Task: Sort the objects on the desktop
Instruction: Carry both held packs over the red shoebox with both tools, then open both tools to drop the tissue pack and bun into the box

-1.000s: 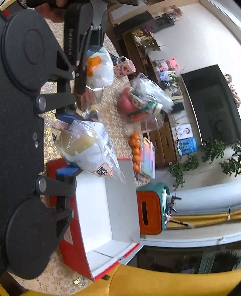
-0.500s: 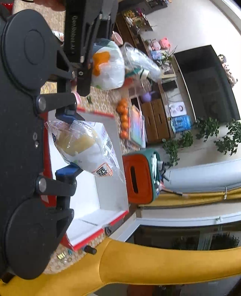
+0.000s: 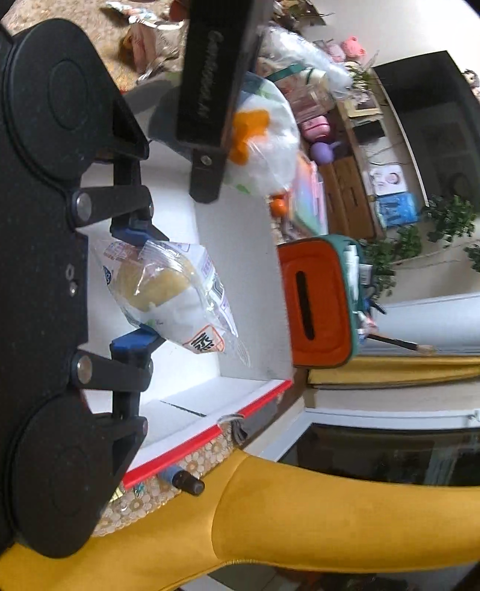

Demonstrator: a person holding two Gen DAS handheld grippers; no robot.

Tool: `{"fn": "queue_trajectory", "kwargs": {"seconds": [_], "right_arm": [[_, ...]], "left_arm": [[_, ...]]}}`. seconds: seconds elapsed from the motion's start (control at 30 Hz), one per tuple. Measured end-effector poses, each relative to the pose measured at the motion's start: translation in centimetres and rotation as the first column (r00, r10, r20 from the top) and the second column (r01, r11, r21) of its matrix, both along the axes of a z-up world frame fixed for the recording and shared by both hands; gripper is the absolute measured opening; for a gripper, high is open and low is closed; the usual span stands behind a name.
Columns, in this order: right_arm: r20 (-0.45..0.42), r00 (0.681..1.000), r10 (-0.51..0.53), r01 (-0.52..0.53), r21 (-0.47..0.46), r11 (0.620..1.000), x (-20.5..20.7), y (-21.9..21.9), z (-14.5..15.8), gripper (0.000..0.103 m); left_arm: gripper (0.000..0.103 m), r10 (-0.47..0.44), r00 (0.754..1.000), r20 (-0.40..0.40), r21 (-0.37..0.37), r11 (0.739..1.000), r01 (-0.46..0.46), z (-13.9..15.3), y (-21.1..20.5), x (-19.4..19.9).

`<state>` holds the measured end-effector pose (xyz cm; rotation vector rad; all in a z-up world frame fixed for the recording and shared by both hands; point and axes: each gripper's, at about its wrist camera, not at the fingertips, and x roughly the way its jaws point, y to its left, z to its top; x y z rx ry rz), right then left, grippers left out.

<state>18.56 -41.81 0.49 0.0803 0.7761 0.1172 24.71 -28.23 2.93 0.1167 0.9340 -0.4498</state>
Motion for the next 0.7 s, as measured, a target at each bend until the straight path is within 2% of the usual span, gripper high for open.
{"fn": "queue_trajectory", "kwargs": {"seconds": [0.27, 0.57, 0.7], "right_arm": [[-0.074, 0.995, 0.065, -0.070, -0.072, 0.995, 1.2, 0.2, -2.5, 0.045], [-0.127, 0.989, 0.080, -0.089, -0.070, 0.994, 2.0, 0.4, -3.8, 0.045], [-0.139, 0.987, 0.085, -0.098, -0.089, 0.991, 2.4, 0.3, -4.2, 0.047]], "left_arm": [[0.041, -0.012, 0.998, -0.058, 0.074, 0.997, 0.016, -3.8, -1.9, 2.2], [0.045, 0.009, 0.984, -0.175, 0.077, 0.997, 0.004, -6.4, -1.2, 3.6], [0.048, 0.025, 0.979, -0.201, 0.093, 0.996, -0.006, -7.2, -0.9, 3.8]]}}
